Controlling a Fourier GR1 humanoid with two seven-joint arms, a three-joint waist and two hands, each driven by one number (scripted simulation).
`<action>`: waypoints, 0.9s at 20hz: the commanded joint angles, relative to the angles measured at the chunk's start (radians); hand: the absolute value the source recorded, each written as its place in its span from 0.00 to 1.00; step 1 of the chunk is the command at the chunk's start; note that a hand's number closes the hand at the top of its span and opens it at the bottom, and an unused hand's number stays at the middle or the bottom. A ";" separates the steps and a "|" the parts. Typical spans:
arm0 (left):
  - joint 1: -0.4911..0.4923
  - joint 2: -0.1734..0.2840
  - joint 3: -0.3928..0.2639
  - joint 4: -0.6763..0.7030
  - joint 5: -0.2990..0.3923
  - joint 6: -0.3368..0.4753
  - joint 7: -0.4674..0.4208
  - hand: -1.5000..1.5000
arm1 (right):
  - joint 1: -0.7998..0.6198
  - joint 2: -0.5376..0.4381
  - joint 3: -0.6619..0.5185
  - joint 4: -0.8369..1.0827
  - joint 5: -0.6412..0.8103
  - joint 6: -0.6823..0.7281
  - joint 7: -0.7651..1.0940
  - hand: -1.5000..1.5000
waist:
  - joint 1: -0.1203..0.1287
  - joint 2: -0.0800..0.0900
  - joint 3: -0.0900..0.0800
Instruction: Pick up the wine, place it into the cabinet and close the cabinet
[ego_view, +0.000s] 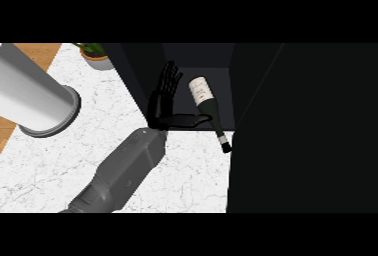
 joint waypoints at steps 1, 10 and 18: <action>0.134 0.068 -0.060 -0.233 -0.058 0.061 0.037 0.00 | 0.017 -0.007 -0.021 -0.004 -0.022 0.008 -0.005 0.00 | 0.017 -0.013 0.007; 0.400 0.252 -0.187 -0.894 -0.109 0.219 0.273 0.00 | -0.033 0.006 0.035 -0.054 0.014 -0.039 0.085 0.00 | 0.021 -0.012 0.007; 0.594 0.383 -0.194 -1.299 -0.211 0.345 0.410 0.00 | -0.072 0.004 0.075 -0.040 0.053 -0.042 0.105 0.00 | -0.002 -0.002 0.006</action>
